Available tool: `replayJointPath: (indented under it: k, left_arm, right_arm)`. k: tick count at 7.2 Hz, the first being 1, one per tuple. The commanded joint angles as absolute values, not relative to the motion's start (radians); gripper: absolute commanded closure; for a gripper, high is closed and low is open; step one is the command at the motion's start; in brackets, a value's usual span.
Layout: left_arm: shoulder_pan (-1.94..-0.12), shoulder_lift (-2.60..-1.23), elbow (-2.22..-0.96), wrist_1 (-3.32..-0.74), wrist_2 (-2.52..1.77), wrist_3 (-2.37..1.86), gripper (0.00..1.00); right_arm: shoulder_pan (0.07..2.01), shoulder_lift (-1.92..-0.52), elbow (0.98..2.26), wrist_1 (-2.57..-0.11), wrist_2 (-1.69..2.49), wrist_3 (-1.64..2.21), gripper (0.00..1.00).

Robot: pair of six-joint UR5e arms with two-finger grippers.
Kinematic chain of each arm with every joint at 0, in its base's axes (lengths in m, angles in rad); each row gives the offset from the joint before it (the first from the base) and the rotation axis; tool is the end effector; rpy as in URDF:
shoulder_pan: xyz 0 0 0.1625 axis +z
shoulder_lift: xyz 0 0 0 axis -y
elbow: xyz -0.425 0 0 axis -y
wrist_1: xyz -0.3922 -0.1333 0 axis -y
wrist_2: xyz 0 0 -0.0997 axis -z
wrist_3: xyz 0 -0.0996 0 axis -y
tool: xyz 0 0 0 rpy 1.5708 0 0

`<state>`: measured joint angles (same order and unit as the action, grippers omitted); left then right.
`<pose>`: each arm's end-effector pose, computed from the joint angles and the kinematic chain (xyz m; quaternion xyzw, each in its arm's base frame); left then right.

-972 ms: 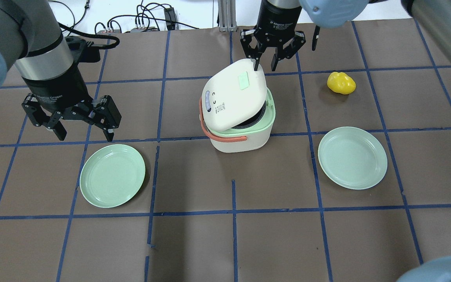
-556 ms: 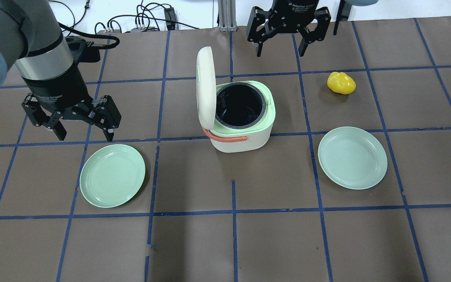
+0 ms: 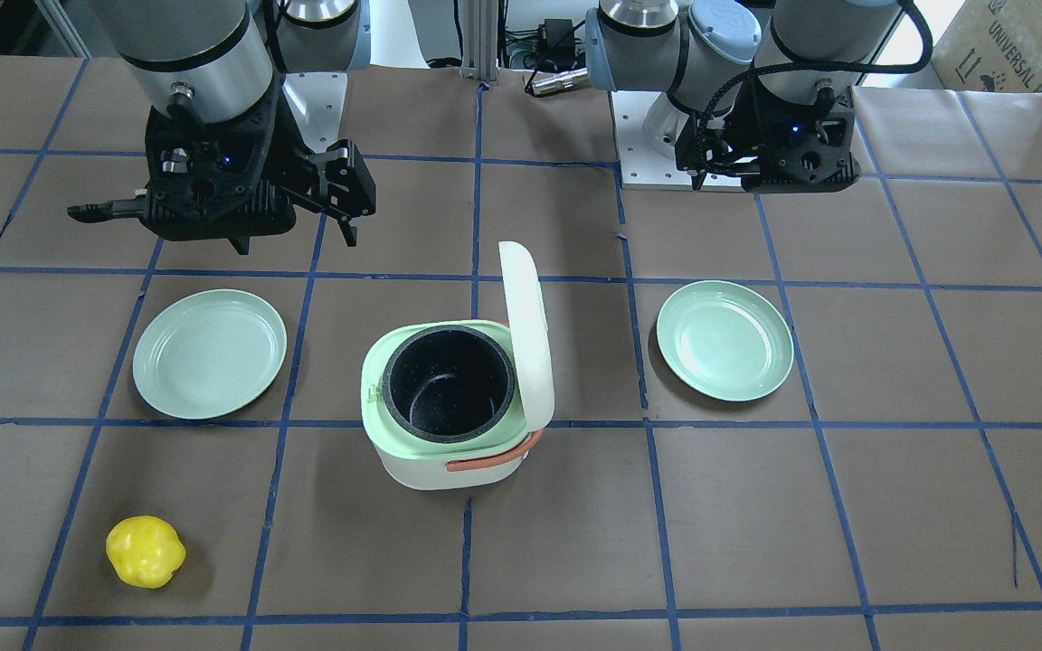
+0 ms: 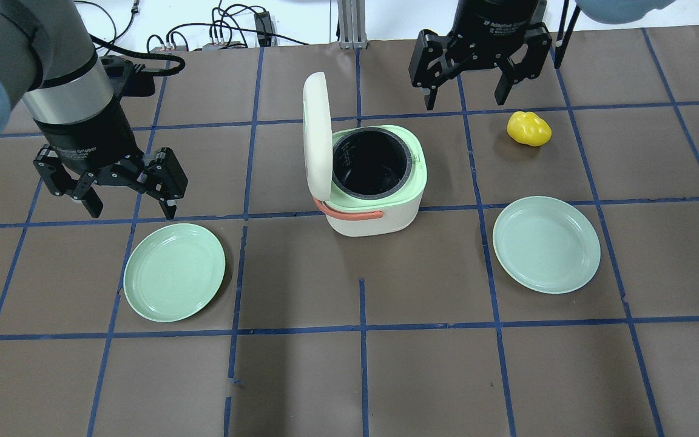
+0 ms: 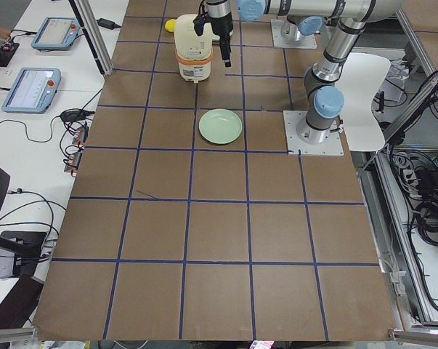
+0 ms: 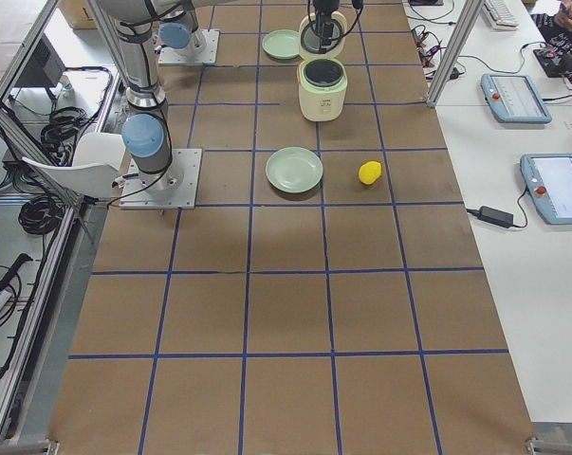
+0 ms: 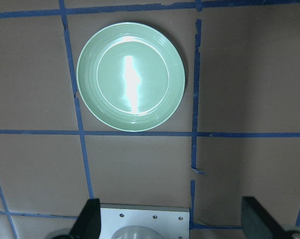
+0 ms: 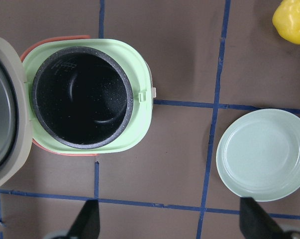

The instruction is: Press rice cooker button

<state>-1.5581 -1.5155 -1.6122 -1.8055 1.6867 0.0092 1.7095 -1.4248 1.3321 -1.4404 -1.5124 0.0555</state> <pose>-0.1161 -0.4458 0.4739 0.0046 0.9923 0.1106 0.0564 0.2136 -0.5237 0.5162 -0.0410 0.9986 0.0216 0.0272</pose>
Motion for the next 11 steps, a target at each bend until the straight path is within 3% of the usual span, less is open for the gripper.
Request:
replayJointPath:
  k: [1, 4, 11]
  left_arm:
    - [-1.559, -1.516, -1.612, -1.805, 1.687, 0.009, 0.00]
    - [-1.559, -1.516, -1.612, -1.805, 1.687, 0.009, 0.00]
    - [-1.559, -1.516, -1.612, -1.807, 1.686, 0.009, 0.00]
  right_arm:
    - [1.630, -1.536, 1.445, -1.434, -1.523, -0.038, 0.00]
    - [1.540, -1.617, 1.590, -1.449, -1.522, -0.052, 0.00]
    - [1.545, -1.606, 1.557, -1.463, -1.511, -0.040, 0.00]
